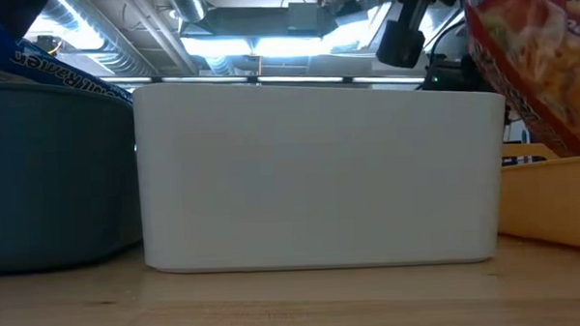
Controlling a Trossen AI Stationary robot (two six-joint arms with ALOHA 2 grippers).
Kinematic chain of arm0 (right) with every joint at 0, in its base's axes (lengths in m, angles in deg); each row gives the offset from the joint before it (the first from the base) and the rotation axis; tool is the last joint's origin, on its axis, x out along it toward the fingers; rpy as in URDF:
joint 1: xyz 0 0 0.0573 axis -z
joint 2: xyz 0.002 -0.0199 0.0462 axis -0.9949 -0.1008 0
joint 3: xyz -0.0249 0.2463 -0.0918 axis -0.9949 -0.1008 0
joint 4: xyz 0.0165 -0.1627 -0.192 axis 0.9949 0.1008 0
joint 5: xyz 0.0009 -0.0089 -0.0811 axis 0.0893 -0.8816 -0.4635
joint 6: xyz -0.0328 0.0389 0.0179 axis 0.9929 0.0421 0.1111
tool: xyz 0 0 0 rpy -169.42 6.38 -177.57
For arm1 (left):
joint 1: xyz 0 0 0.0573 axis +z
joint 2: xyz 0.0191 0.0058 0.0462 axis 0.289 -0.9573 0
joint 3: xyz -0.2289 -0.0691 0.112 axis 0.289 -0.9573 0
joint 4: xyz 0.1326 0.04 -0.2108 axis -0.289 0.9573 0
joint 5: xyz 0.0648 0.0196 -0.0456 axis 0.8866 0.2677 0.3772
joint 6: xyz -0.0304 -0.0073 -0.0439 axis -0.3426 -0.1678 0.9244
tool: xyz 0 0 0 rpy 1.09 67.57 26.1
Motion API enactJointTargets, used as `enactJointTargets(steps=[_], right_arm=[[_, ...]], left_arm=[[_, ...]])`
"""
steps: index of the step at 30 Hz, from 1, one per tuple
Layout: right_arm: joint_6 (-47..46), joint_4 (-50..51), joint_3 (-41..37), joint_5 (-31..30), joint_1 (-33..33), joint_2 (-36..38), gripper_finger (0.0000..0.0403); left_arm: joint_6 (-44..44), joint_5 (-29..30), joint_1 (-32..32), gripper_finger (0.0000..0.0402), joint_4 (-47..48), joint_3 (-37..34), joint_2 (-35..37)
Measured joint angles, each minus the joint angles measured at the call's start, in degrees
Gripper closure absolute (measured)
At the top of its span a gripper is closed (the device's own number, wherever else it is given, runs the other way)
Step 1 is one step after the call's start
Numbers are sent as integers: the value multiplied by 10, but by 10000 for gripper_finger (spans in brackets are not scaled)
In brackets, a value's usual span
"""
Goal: Sort Maruchan noodles
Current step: Put the left red noodle pack into the yellow bin
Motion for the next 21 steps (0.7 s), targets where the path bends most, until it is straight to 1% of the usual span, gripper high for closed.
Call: enactJointTargets(steps=[3,8,12,16,21], right_arm=[[0,-10,0,0,0,0,56],[0,-11,0,0,0,0,56],[0,-14,0,0,0,0,56],[0,-16,0,0,0,0,56],[0,-19,0,0,0,0,56]], left_arm=[[11,-13,2,401,-1,0,0],[21,-14,1,401,-2,0,0],[30,-38,2,401,0,0,0],[42,-45,7,401,3,2,0],[41,-42,14,401,5,46,-6]])
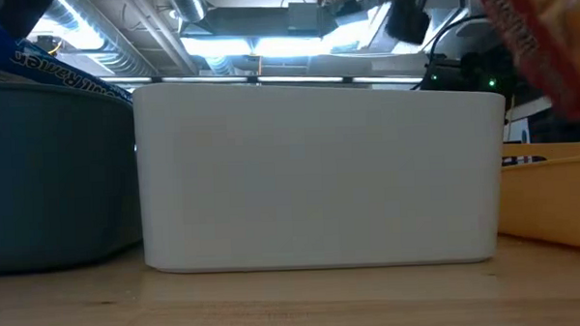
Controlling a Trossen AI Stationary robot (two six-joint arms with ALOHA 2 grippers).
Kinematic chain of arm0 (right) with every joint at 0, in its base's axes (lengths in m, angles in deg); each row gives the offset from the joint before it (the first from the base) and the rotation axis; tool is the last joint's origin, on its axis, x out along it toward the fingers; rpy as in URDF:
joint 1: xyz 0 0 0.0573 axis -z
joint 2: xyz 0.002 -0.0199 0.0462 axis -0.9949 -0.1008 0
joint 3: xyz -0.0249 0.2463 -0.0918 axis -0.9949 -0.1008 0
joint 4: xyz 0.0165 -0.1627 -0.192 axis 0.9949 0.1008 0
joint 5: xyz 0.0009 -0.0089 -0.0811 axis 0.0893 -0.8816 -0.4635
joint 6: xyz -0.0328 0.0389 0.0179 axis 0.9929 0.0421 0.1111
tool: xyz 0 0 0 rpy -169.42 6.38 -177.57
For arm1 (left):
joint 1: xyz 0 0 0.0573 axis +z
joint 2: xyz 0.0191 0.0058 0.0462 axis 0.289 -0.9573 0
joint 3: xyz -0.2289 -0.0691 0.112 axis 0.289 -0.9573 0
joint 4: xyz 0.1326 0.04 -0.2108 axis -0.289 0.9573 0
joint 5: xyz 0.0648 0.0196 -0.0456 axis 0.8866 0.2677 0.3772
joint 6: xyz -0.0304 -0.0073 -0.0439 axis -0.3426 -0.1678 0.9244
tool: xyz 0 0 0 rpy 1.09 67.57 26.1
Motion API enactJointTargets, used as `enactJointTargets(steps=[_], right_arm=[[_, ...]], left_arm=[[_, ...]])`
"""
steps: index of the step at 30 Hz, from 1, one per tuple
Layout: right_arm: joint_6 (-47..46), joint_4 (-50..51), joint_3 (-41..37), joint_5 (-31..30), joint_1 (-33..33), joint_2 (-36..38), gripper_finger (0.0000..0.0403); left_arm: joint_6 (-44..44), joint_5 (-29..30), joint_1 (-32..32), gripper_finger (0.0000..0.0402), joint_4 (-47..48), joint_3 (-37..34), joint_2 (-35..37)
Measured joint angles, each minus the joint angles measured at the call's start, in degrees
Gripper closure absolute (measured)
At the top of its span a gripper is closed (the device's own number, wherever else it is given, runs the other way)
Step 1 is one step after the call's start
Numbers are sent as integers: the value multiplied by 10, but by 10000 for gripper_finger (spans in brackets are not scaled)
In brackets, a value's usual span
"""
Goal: Sort Maruchan noodles
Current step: Put the left red noodle pack into the yellow bin
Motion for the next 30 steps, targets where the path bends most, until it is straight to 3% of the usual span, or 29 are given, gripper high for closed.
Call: enactJointTargets(steps=[5,13,30], right_arm=[[0,0,0,0,0,0,56],[1,2,0,0,0,0,56],[2,1,0,12,0,0,56]], left_arm=[[-21,-18,-1,401,113,67,-40],[-46,-60,-5,401,184,199,-116],[-57,-64,1,401,202,204,-126]])
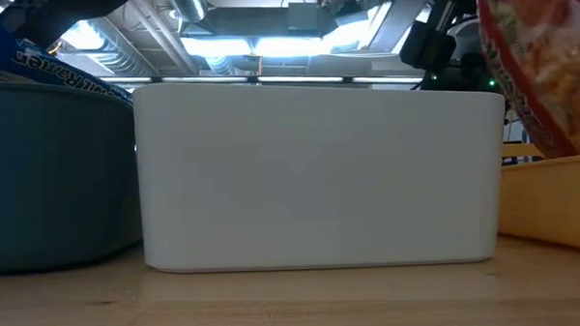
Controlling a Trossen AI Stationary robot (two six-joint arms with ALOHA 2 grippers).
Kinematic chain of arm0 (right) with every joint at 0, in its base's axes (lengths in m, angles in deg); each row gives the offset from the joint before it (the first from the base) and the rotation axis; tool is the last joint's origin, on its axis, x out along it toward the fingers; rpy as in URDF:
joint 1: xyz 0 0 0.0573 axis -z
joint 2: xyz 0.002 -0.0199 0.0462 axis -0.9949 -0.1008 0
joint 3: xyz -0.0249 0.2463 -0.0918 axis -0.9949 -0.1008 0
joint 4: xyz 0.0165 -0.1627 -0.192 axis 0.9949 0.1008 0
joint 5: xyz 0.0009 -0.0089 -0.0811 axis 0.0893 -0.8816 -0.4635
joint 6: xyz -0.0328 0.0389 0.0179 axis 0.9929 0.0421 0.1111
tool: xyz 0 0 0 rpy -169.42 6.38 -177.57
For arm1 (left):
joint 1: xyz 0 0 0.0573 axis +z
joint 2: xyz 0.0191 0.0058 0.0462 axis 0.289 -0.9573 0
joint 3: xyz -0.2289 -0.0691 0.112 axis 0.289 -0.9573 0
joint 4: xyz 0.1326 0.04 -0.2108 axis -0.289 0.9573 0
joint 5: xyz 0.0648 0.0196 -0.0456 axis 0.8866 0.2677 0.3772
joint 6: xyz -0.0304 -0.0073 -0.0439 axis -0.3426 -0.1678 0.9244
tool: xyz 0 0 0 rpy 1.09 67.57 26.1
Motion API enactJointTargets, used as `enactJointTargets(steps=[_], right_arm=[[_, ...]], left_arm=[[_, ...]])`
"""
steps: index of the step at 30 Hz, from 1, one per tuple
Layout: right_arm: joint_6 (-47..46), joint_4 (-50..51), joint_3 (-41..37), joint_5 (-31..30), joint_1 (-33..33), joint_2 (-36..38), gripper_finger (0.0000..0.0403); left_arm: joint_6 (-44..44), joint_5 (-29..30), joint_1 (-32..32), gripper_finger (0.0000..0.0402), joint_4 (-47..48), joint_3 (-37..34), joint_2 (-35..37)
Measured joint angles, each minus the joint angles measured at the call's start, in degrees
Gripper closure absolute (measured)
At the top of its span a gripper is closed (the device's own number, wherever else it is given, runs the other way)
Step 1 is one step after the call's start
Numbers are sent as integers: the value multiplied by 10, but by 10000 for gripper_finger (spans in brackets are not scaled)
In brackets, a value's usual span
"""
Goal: Sort Maruchan noodles
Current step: Put the left red noodle pack into the yellow bin
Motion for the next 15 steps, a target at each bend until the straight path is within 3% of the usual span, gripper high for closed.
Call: enactJointTargets(steps=[9,15], right_arm=[[1,1,0,14,0,0,56],[8,1,0,14,0,0,56]], left_arm=[[-53,58,0,391,-9,0,0],[-59,30,-1,351,1,0,0]])
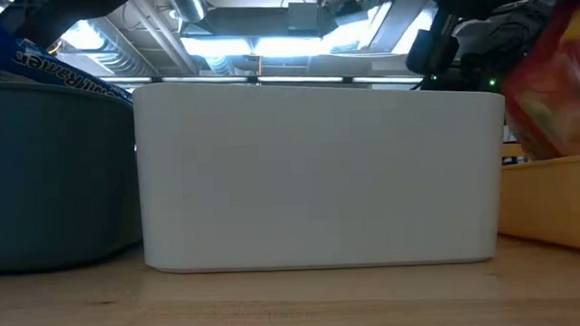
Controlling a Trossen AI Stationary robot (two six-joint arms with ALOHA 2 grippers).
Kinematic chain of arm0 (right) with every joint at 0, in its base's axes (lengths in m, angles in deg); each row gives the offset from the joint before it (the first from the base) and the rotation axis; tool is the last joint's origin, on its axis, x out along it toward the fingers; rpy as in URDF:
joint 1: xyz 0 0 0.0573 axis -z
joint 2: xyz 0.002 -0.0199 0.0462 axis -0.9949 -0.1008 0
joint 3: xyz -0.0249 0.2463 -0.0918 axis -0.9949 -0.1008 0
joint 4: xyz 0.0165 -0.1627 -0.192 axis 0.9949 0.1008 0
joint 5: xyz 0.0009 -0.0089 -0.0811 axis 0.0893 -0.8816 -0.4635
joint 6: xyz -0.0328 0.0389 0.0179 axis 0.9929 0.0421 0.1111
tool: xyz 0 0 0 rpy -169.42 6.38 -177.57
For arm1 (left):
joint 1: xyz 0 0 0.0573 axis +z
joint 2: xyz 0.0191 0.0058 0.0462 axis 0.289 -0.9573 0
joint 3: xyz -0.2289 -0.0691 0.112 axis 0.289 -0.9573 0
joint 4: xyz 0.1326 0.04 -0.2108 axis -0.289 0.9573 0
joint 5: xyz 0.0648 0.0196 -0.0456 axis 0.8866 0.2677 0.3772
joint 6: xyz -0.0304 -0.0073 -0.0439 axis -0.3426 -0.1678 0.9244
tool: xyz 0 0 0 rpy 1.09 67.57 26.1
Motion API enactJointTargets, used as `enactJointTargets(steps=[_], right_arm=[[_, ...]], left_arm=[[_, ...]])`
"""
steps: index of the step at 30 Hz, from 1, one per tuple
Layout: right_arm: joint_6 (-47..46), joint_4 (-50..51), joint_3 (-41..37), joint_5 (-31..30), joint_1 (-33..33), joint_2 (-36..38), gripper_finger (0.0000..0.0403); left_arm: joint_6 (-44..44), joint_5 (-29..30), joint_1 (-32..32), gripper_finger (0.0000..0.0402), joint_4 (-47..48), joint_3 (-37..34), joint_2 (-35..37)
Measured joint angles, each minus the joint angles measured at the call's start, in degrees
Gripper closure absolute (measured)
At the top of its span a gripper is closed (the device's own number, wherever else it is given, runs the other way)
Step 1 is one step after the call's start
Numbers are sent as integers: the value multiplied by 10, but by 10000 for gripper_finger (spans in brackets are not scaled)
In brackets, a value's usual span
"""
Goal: Sort Maruchan noodles
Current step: Put the left red noodle pack into the yellow bin
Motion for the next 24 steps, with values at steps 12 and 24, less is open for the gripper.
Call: enactJointTargets(steps=[12,24], right_arm=[[44,-2,0,4,0,0,56],[52,-29,1,132,0,0,56]], left_arm=[[-10,31,29,320,55,0,0],[-45,-73,47,345,159,13,55]])
